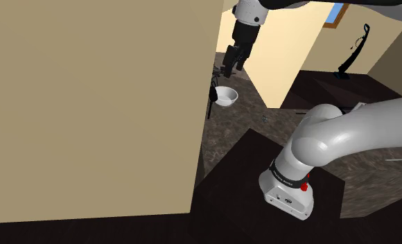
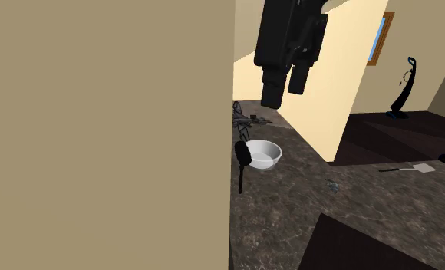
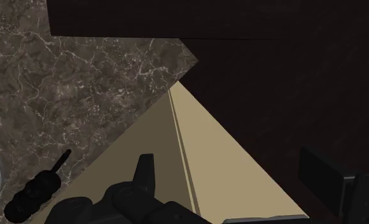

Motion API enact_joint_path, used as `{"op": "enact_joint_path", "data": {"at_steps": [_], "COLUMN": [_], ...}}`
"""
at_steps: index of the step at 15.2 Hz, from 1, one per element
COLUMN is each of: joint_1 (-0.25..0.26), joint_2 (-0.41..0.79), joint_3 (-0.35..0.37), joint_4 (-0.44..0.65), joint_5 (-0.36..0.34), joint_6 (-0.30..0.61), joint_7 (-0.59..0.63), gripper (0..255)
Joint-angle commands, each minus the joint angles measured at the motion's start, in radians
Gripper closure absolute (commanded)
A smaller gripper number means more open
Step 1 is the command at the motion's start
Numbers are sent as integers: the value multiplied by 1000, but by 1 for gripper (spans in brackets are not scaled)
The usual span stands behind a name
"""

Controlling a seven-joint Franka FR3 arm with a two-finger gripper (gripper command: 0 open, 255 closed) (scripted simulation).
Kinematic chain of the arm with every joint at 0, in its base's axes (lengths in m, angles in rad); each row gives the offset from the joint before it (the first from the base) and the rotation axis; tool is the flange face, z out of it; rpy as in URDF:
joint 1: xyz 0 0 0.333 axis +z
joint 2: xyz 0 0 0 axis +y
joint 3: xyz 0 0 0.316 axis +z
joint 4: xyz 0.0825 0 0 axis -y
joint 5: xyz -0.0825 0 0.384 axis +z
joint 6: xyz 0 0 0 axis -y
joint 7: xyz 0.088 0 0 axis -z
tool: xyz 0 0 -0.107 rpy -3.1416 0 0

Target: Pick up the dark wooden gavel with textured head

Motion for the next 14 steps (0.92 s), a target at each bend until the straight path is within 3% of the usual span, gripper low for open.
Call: {"op": "enact_joint_path", "data": {"at_steps": [1, 14], "joint_1": [0, -77], "joint_2": [0, 321], "joint_3": [0, -155], "joint_4": [0, -77], "joint_5": [0, -11], "joint_6": [0, 451], "joint_7": [0, -87], "gripper": [0, 0]}}
